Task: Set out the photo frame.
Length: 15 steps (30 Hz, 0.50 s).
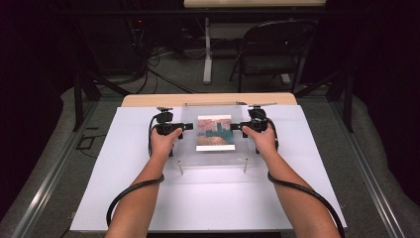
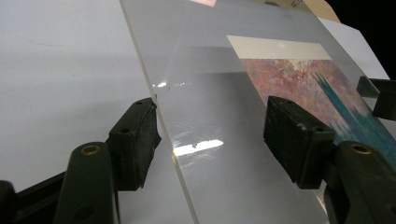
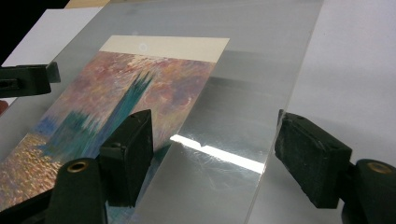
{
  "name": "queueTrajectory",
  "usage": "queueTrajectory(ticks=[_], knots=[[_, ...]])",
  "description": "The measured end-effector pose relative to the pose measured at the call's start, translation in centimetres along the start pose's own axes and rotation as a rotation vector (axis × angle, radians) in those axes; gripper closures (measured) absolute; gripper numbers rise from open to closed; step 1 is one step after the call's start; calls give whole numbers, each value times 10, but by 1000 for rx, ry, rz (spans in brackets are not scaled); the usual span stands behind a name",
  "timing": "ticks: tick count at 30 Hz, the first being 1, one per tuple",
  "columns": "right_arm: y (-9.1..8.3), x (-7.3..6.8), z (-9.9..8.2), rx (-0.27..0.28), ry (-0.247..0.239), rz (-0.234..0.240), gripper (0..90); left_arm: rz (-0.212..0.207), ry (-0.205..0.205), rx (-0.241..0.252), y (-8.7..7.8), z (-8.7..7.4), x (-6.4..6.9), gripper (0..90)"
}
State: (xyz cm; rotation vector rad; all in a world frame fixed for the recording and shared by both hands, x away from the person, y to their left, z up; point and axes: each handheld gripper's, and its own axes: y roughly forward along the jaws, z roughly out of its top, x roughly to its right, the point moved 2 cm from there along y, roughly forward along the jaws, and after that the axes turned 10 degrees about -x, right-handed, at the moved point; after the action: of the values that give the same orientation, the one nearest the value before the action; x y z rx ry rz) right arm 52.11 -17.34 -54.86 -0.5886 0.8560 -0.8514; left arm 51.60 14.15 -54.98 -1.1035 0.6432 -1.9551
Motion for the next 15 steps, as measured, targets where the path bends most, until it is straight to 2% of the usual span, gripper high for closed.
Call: queueTrajectory(ticks=[7,15], knots=[[-11,-8,-1,15,-28,-29,278,14,24,25,-9,0,8,374],[-25,-19,-2,55,-57,-62,283,30,42,67,-22,-1,19,402]])
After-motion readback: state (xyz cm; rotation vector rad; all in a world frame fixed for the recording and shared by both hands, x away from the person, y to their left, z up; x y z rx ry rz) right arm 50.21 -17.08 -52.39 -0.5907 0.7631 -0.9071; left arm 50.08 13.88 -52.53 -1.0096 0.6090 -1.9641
